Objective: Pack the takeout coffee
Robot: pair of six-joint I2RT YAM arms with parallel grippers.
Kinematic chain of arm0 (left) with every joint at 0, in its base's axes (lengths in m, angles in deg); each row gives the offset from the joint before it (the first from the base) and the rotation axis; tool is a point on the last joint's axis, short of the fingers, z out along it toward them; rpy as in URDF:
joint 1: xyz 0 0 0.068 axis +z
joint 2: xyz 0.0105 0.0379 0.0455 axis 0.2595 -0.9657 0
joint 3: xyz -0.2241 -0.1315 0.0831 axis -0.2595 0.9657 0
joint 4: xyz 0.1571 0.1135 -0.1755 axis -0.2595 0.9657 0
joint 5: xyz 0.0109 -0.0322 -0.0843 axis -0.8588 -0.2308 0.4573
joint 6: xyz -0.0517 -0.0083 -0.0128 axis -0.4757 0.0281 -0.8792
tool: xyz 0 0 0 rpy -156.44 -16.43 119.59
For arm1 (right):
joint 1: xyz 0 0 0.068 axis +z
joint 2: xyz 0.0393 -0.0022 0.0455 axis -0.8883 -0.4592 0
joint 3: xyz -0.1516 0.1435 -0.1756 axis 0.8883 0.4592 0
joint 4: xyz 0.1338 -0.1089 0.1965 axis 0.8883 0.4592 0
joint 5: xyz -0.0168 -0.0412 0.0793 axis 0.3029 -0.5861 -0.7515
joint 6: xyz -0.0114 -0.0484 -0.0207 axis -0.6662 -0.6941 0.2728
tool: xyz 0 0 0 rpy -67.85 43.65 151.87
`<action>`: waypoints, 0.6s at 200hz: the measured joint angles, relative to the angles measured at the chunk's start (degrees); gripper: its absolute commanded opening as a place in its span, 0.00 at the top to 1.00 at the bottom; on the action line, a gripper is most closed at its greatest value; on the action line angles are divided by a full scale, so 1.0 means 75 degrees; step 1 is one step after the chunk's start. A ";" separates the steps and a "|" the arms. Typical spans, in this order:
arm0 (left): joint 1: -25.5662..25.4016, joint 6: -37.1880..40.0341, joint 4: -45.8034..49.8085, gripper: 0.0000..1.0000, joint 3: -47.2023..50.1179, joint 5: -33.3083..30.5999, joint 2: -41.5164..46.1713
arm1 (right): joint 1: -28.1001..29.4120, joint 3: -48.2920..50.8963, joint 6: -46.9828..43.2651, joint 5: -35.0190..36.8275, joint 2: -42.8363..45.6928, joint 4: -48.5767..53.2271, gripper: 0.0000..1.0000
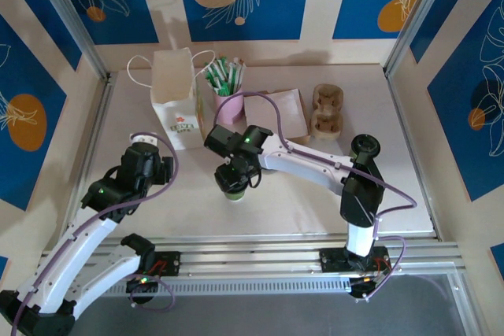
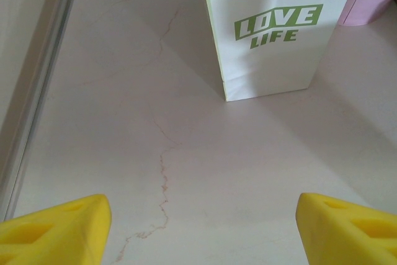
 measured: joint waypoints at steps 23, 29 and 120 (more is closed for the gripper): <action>0.0000 0.0000 -0.0003 0.22 0.0003 0.0000 0.0000 | 0.0000 -0.0058 -0.0003 0.0023 -0.0050 0.0064 0.33; 0.0000 0.0000 -0.0003 0.22 0.0003 0.0000 0.0000 | 0.0000 -0.0061 -0.0003 0.0026 -0.0050 0.0087 0.33; 0.0000 0.0000 -0.0003 0.22 0.0009 0.0003 0.0000 | 0.0026 -0.0393 -0.0055 0.0058 -0.0323 0.0321 0.32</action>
